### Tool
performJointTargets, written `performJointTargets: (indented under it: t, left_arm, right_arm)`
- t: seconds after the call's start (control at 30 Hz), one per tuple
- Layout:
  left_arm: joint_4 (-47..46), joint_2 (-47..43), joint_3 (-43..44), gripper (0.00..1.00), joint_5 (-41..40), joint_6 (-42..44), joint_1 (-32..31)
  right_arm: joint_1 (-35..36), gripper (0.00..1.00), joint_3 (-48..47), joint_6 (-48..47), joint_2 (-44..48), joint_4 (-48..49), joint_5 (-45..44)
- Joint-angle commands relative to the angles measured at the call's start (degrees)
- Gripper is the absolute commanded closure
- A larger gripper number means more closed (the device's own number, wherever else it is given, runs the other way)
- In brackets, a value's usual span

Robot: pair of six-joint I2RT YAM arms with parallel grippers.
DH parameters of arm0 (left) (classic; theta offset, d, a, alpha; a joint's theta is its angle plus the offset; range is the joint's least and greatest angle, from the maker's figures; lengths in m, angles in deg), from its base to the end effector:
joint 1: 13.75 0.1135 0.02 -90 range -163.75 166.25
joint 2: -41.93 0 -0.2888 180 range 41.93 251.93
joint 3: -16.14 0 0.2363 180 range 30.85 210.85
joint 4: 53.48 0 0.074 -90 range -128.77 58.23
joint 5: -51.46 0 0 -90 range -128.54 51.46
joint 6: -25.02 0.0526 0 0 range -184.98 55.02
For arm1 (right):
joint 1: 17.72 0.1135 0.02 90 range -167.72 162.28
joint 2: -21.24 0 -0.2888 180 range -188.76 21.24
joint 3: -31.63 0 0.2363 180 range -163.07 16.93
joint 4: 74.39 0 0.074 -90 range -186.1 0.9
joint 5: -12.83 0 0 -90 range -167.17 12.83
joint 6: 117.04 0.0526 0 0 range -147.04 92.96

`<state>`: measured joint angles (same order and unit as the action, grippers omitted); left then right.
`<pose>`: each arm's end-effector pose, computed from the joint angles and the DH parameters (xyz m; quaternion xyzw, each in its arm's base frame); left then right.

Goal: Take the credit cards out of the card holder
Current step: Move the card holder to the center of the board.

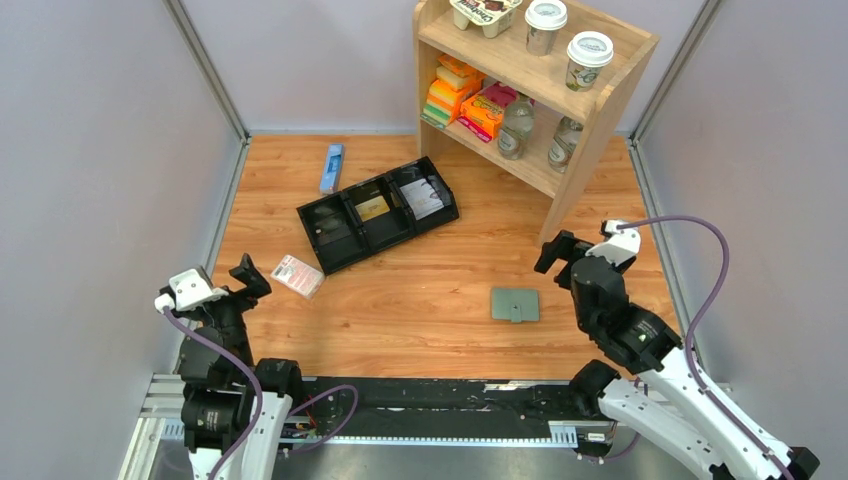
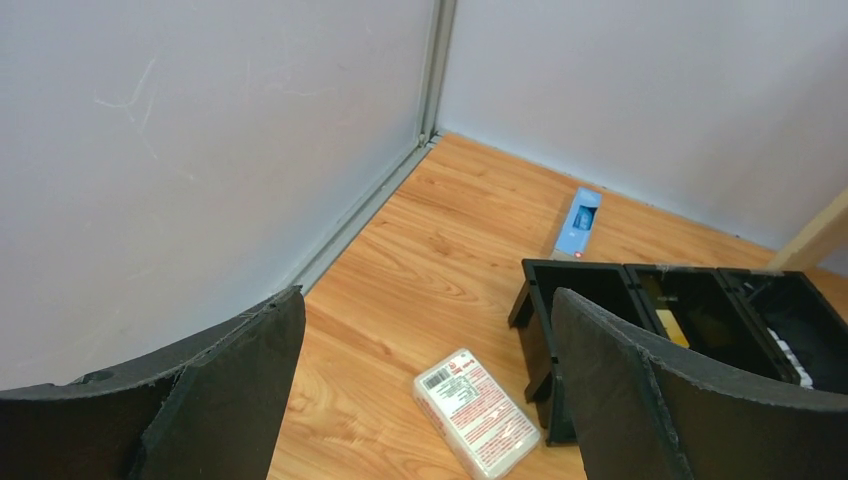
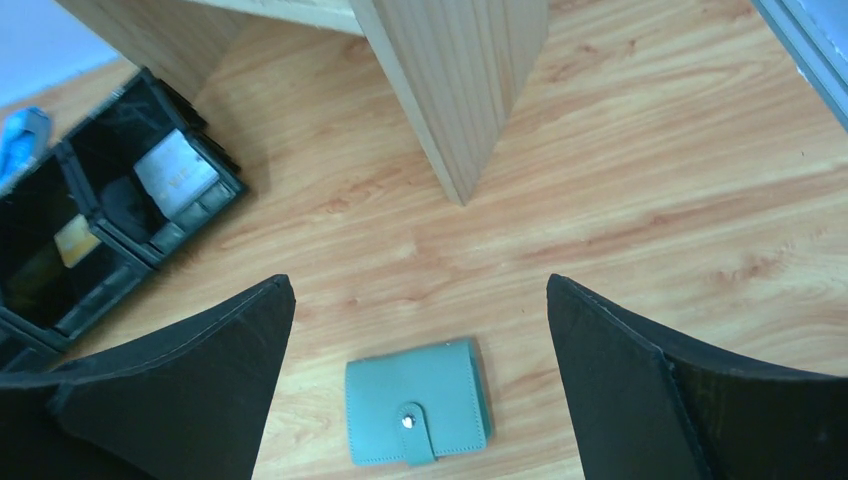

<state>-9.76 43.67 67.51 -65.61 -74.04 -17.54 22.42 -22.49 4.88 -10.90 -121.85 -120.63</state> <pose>0.0062 0.0236 0.3147 -0.2036 0.6424 0.0750 0.7350 0.0966 0.0341 0.3073 0.1408 0.7977 0.0385 0.5851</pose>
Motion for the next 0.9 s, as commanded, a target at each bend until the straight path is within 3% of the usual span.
performJointTargets:
  t: [0.0,0.33,0.5,0.63,0.87]
  left_arm:
    - [0.3,-0.5,0.9,0.00,2.2,-3.0,-0.2]
    - [4.5,2.0,2.2,0.00,7.1,-5.2,-0.2]
    - [2.8,6.2,1.7,0.00,10.5,-3.7,-0.2]
    - [3.1,10.1,2.4,0.00,13.3,-3.6,-0.2]
    - [1.1,17.9,2.7,0.00,22.1,-2.7,-0.2]
  right_arm:
    - [-1.9,0.00,-0.3,3.3,-4.5,-3.1,1.4]
    - [-23.0,0.00,1.3,6.8,-20.9,-1.0,27.5]
    - [-23.3,0.07,2.9,5.8,-26.4,3.7,28.8]
    - [-23.1,0.18,2.7,6.7,-32.5,3.8,35.3]
    - [-22.7,0.27,4.7,3.9,-38.3,1.9,45.2]
